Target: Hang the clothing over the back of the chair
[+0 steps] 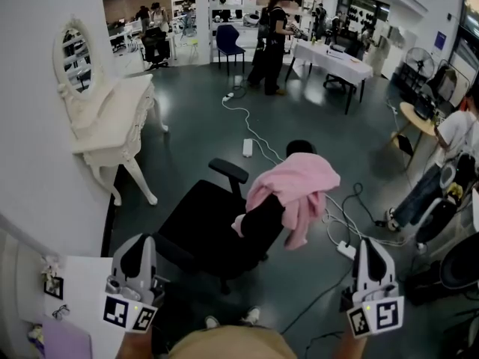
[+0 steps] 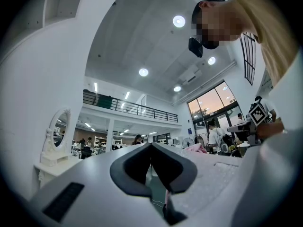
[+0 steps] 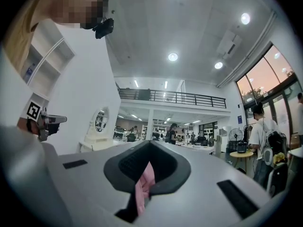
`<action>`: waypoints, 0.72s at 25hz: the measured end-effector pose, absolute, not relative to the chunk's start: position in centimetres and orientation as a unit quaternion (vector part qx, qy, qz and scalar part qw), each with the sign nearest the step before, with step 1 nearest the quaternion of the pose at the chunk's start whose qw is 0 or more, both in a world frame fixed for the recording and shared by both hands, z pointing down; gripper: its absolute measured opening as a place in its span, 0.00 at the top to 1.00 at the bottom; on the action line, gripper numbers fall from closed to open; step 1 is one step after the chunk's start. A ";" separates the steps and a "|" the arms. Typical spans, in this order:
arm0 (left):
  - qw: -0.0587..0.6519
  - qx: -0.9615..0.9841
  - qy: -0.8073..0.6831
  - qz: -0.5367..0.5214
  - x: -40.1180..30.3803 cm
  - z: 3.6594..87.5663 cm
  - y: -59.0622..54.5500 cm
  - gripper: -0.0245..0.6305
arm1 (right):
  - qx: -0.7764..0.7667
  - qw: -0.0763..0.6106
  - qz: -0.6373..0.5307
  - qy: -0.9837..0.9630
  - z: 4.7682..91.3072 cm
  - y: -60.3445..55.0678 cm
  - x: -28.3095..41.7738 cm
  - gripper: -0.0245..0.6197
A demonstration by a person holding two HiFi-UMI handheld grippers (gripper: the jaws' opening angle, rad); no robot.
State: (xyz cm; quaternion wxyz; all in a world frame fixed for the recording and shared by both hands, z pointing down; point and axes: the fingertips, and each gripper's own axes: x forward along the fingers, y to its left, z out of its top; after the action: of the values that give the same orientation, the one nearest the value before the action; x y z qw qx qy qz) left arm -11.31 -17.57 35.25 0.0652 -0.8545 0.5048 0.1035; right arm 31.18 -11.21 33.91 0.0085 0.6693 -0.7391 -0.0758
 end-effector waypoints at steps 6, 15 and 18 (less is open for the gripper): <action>0.064 -0.855 0.503 0.106 -11.1 35.0 -18.0 0.96 | 0.672 0.013 -0.072 -0.737 34.0 -11.5 31.3 0.96; 0.063 -0.857 0.500 0.108 -10.9 34.9 -18.6 0.96 | 0.675 0.016 -0.075 -0.734 33.8 -11.9 31.3 0.96; 0.065 -0.857 0.500 0.106 -10.7 34.9 -18.6 0.96 | 0.671 0.017 -0.075 -0.737 34.1 -12.1 31.4 0.96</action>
State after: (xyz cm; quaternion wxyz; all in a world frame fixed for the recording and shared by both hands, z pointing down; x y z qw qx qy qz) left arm -10.70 -18.64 34.88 0.0646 -0.8572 0.4998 0.1063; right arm 31.43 -12.11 34.15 0.0173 0.6713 -0.7372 -0.0750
